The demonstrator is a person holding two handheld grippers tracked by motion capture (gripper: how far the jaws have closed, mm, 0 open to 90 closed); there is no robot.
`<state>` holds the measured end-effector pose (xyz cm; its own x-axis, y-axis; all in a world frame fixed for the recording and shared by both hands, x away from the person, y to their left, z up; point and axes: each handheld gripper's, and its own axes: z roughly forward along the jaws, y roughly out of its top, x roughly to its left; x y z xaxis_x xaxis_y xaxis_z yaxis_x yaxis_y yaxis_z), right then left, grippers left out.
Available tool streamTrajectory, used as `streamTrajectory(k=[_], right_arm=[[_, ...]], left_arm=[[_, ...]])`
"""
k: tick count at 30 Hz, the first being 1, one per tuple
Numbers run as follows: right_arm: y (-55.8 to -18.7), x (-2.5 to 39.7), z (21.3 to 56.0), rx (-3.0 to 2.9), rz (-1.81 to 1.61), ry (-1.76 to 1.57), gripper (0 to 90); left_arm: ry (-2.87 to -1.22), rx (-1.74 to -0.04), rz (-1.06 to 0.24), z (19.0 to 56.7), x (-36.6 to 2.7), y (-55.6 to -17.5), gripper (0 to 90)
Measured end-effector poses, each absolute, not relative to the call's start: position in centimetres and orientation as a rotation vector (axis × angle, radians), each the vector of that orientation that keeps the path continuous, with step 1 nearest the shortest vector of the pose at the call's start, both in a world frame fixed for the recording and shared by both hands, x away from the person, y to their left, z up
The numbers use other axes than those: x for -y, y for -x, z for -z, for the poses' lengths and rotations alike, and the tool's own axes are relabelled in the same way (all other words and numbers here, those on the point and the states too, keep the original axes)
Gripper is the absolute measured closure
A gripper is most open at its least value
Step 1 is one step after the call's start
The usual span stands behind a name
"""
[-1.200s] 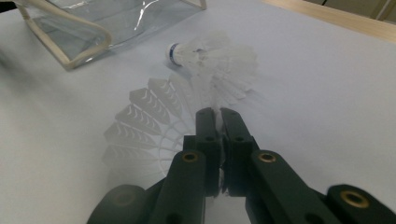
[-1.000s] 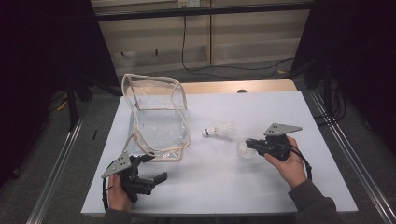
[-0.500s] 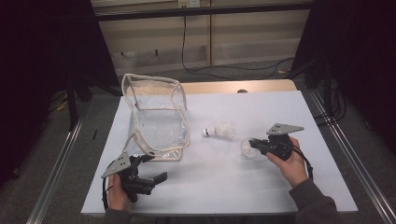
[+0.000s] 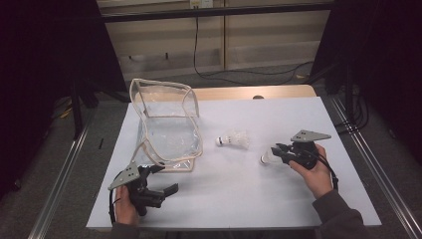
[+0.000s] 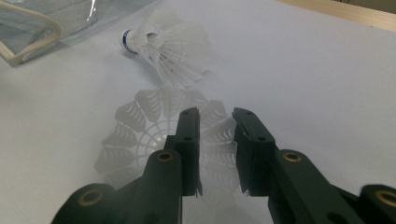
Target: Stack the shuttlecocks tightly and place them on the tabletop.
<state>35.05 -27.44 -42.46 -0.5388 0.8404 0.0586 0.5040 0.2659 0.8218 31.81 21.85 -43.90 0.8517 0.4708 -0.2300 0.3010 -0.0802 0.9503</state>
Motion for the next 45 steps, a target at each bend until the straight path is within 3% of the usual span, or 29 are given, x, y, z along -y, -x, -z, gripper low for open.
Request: streamTrajectory(k=[10,16,22,29,33,40,45], right_arm=[[-34.9,28.3,42.4,-2.112,-1.155,-1.255,63.2],[-34.6,28.8,42.4,-2.107,-1.171,-1.277,82.4],[-34.3,29.0,42.5,-2.109,-1.188,-1.302,87.3],[-34.2,29.5,42.7,-2.094,-1.175,-1.311,82.2],[-34.1,29.6,42.9,-2.076,-1.165,-1.324,73.8],[-33.7,30.1,43.1,-2.068,-1.177,-1.335,78.3],[-33.5,30.2,43.1,-2.063,-1.170,-1.331,72.3]], left_arm=[[-1.680,-0.605,-0.156,43.9,-21.9,-31.9,3.0],[-1.680,-0.605,-0.158,43.9,-21.9,-31.9,3.0],[-1.680,-0.604,-0.159,43.9,-21.8,-31.9,3.0],[-1.677,-0.605,-0.158,43.9,-21.8,-31.9,3.0],[-1.676,-0.603,-0.159,43.9,-21.8,-31.8,3.0],[-1.675,-0.604,-0.160,43.9,-21.8,-31.8,3.0],[-1.676,-0.604,-0.161,43.9,-21.8,-31.8,3.0]])
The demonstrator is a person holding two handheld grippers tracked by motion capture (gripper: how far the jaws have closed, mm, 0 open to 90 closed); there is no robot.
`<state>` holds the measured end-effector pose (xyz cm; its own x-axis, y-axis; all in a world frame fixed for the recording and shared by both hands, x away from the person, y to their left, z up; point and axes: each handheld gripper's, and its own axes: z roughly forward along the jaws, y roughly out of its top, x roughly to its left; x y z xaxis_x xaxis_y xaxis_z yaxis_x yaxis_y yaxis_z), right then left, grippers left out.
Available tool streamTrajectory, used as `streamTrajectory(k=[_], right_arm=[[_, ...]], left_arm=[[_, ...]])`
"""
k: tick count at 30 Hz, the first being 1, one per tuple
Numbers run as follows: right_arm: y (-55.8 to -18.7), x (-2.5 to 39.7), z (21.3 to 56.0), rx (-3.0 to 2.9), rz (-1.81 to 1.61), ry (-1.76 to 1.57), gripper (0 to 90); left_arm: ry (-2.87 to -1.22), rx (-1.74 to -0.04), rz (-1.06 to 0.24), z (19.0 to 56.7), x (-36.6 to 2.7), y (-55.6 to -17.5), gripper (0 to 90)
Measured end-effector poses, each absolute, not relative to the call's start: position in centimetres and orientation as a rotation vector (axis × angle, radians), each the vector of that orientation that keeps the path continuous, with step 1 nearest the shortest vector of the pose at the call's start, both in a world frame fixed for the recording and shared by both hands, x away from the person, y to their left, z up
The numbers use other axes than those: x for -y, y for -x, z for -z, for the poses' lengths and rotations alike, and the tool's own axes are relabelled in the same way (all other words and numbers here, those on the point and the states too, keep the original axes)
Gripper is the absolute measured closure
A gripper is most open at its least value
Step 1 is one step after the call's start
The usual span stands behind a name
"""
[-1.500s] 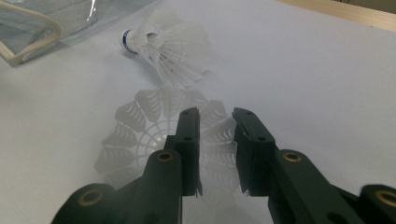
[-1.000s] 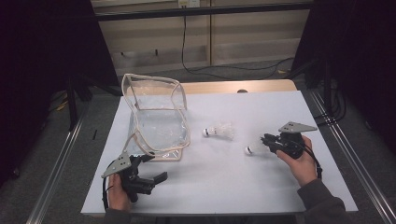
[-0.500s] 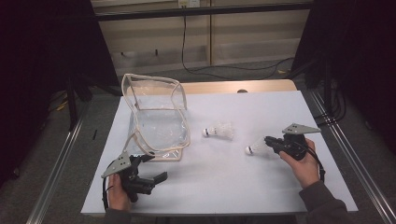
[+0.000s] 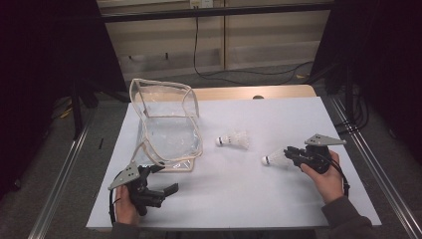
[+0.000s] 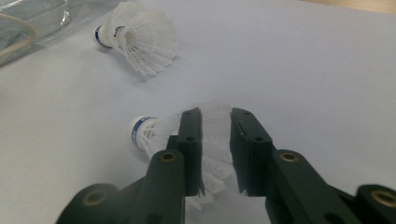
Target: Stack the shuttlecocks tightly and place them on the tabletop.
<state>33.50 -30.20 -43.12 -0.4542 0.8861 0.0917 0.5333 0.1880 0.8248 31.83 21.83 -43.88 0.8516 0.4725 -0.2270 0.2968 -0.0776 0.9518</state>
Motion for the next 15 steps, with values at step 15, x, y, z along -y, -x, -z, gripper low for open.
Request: streamTrajectory(k=[15], right_arm=[[-32.98,31.02,42.30,-2.011,-1.178,-1.373,44.7]], left_arm=[[-1.678,-0.605,-0.160,43.89,-21.76,-31.82,3.0]])
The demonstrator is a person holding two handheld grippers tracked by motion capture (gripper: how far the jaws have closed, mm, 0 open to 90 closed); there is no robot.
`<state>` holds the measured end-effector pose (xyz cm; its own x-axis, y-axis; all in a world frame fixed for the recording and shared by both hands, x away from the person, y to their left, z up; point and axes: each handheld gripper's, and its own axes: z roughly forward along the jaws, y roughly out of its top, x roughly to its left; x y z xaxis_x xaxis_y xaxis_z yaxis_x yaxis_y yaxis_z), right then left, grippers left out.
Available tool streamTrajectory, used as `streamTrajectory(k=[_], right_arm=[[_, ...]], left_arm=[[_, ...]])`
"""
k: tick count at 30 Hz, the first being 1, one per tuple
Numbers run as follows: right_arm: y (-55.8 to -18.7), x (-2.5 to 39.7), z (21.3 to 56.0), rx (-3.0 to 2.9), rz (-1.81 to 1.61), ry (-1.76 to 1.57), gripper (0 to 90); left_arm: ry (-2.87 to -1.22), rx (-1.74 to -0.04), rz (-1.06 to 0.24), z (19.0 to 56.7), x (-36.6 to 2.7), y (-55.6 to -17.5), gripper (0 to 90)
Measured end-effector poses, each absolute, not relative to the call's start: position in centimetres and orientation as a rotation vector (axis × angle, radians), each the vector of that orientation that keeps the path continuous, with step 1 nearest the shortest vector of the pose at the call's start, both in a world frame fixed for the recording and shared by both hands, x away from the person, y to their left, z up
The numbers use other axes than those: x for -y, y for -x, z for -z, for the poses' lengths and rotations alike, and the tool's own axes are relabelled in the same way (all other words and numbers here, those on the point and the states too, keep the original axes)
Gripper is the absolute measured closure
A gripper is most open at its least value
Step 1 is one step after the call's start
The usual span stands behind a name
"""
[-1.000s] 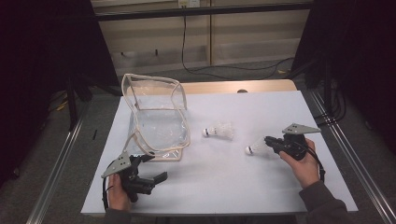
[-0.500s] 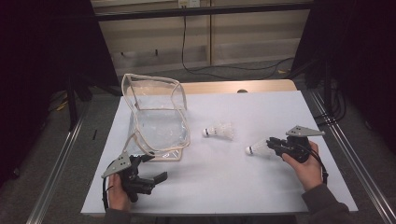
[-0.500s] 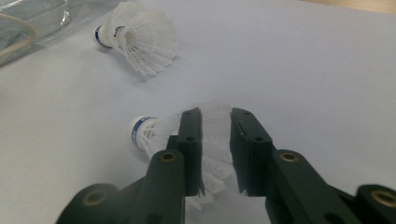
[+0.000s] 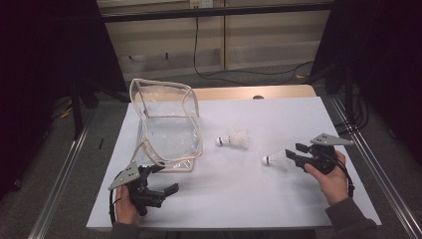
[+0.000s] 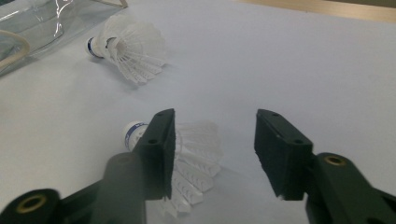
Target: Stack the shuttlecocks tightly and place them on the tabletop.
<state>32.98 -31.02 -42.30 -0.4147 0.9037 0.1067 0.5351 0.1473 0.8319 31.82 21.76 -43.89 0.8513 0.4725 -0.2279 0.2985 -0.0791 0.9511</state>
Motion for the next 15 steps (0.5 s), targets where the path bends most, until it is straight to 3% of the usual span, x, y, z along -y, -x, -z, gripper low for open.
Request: streamTrajectory(k=[6,15], right_arm=[[-33.02,31.10,41.93,-1.989,-1.202,-1.414,34.4],[-32.91,31.07,41.53,-1.986,-1.218,-1.418,27.2]], left_arm=[[-1.679,-0.605,-0.160,43.90,-21.78,-31.83,3.0],[-1.679,-0.604,-0.159,43.91,-21.78,-31.84,3.0]])
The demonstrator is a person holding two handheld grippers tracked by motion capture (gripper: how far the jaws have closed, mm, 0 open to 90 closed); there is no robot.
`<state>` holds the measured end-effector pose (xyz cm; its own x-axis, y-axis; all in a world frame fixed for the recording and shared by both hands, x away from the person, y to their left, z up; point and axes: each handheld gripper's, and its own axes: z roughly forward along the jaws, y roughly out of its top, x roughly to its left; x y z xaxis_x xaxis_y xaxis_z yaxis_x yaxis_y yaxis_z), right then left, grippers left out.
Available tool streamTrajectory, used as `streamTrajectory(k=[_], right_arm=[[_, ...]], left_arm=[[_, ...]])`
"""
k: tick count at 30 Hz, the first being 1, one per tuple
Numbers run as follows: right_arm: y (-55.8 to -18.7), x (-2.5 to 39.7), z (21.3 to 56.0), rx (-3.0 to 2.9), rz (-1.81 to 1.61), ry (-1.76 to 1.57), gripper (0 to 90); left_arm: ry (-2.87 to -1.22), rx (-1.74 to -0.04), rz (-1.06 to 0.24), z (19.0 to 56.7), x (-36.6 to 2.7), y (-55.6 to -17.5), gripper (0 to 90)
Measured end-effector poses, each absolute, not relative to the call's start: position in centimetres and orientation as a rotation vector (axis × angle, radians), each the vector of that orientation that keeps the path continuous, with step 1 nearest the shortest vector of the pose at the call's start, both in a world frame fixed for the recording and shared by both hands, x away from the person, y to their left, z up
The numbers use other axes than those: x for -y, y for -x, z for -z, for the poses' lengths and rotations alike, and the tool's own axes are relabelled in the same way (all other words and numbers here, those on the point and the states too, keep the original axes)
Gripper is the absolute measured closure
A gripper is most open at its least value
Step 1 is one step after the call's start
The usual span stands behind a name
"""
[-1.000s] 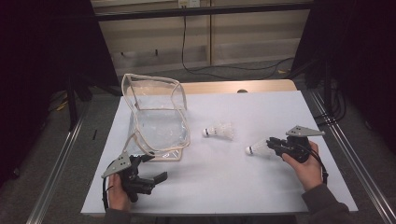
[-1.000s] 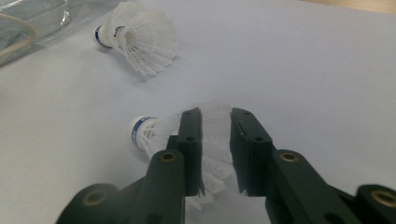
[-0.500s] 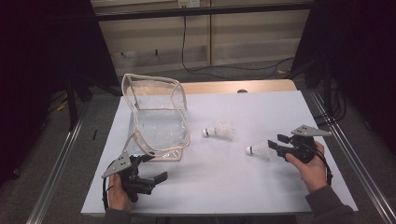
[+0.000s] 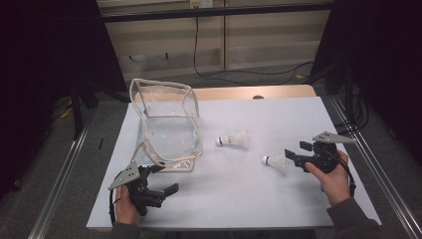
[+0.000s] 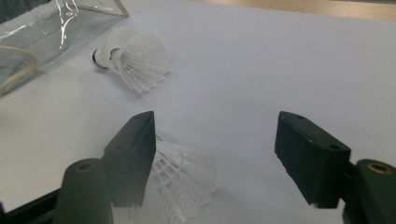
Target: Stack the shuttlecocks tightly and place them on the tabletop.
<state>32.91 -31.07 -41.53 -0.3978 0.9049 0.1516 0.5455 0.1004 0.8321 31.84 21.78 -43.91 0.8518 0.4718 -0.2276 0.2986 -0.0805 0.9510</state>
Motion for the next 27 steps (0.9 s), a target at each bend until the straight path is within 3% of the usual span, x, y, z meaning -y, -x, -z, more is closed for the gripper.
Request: streamTrajectory(k=[9,27], right_arm=[[-32.3,30.4,41.0,-1.988,-1.246,-1.398,17.5],[-30.7,28.6,41.8,-2.034,-1.284,-1.365,15.4]], left_arm=[[-1.673,-0.604,-0.156,43.9,-21.7,-31.8,3.0],[-1.673,-0.604,-0.157,43.9,-21.8,-31.8,3.0]])
